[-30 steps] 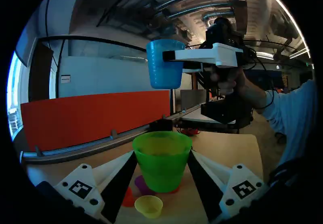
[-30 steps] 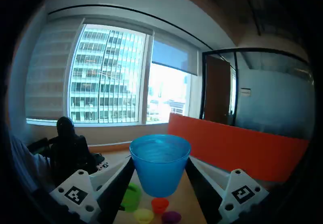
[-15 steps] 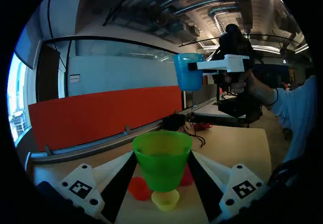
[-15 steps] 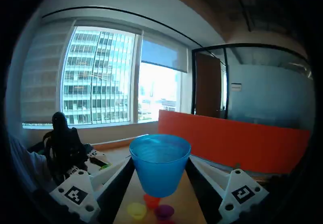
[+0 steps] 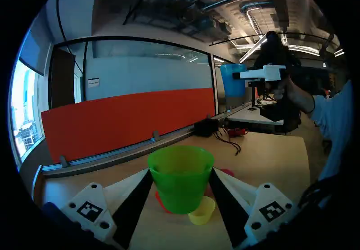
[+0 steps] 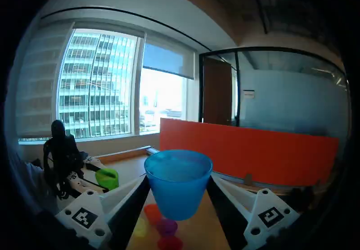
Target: Pour water
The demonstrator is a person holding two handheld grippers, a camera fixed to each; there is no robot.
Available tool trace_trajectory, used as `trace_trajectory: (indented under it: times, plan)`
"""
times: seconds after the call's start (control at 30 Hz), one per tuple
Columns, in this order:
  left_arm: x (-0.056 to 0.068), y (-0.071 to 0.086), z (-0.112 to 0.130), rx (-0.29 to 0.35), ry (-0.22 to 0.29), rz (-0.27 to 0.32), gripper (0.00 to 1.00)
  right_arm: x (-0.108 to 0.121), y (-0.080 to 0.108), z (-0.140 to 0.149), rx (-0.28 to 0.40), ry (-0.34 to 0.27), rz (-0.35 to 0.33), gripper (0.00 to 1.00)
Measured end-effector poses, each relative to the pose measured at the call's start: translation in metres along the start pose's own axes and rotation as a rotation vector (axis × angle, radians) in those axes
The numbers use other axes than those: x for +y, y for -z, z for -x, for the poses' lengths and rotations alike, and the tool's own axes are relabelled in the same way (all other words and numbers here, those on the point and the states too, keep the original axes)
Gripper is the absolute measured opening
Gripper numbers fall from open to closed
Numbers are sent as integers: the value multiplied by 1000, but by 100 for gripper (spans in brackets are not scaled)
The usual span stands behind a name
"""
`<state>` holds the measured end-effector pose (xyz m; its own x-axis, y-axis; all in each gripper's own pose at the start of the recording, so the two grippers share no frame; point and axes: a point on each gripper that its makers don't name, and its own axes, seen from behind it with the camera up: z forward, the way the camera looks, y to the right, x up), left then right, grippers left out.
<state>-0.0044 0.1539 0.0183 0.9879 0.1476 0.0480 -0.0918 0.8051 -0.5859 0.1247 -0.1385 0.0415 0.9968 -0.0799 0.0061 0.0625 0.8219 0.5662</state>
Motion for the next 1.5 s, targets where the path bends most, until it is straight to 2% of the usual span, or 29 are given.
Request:
trace_trajectory:
  times: [0.3,0.5,0.7,0.9,1.17,1.5]
  plan:
    - [-8,3,13,-22,6,-20,84,18,7,20,-25,38,50,87]
    - [-11,1,23,-45,10,-22,84,18,7,37,-48,49,46,88]
    - [-12,0,34,-71,17,-19,84,28,10,55,-77,35,45,88]
    - [-14,-2,51,-114,25,-4,84,27,10,76,-124,32,27,88]
    - [-16,-2,68,-158,33,12,84,26,14,103,-177,-3,4,88]
    - [-16,-4,98,-246,25,26,84,31,17,143,-264,-33,-14,88]
